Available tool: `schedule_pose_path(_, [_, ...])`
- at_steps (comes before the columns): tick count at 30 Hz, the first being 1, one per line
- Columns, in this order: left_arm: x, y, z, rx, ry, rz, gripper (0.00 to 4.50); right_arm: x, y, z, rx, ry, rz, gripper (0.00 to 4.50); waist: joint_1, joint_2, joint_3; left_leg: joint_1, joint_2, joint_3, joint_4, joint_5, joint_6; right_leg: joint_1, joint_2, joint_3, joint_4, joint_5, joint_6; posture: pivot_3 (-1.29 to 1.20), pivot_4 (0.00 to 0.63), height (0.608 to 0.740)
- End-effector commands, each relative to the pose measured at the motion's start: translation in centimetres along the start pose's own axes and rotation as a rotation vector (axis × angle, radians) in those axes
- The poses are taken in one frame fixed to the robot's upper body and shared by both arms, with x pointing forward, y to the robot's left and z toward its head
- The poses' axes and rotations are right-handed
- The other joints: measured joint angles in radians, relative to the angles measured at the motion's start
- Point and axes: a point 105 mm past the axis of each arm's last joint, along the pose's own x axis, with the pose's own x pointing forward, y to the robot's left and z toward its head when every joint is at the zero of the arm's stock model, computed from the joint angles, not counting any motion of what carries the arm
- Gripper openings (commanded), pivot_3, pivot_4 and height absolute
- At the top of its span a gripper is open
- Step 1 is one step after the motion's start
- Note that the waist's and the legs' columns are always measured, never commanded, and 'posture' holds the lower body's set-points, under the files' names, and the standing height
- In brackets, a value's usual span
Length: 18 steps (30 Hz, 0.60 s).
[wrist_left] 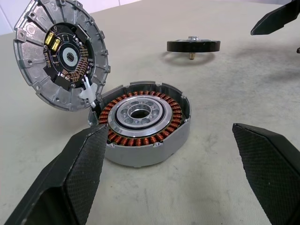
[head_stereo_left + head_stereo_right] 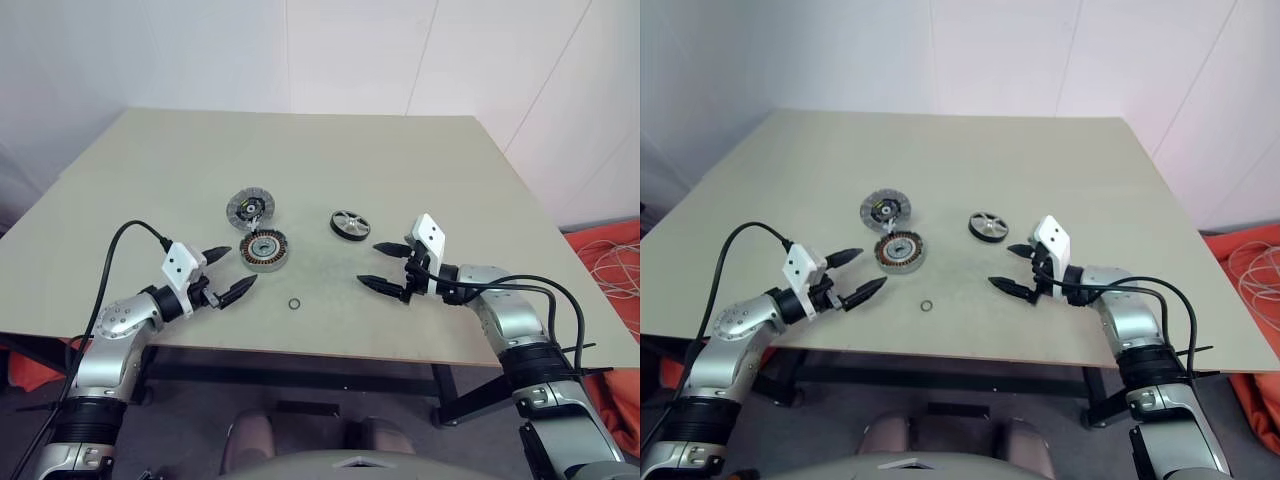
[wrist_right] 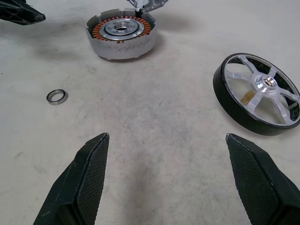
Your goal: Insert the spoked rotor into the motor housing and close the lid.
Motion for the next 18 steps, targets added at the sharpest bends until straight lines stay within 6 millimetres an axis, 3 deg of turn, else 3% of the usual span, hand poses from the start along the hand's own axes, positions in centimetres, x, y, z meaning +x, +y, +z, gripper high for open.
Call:
schedule_pose_path(1, [0.4, 0.4, 1.3, 0.037, -0.031, 0.001, 4.49, -0.7, -0.7, 1.4, -0.05, -0.031, -0.016, 4.5, 0.0, 0.0, 0.0, 0.0, 0.0, 0.0, 0.0, 0.0, 0.0, 0.0, 0.0, 0.0, 0.0, 0.0, 0.0, 0.0, 0.0, 0.74])
schedule_pose_path(13, [1.0, -0.3, 1.3, 0.026, 0.005, -0.06, 4.49, -1.6, -1.0, 0.9, -0.051, -0.019, -0.03, 4.5, 0.0, 0.0, 0.0, 0.0, 0.0, 0.0, 0.0, 0.0, 0.0, 0.0, 0.0, 0.0, 0.0, 0.0, 0.0, 0.0, 0.0, 0.74])
schedule_pose_path(18, [2.1, -4.6, 0.3, 0.076, 0.058, -0.226, 4.49, -1.5, -0.9, 0.9, -0.052, -0.021, -0.03, 4.5, 0.0, 0.0, 0.0, 0.0, 0.0, 0.0, 0.0, 0.0, 0.001, 0.0, 0.0, 0.0, 0.0, 0.002, -0.004, 0.0, 0.0, 0.74])
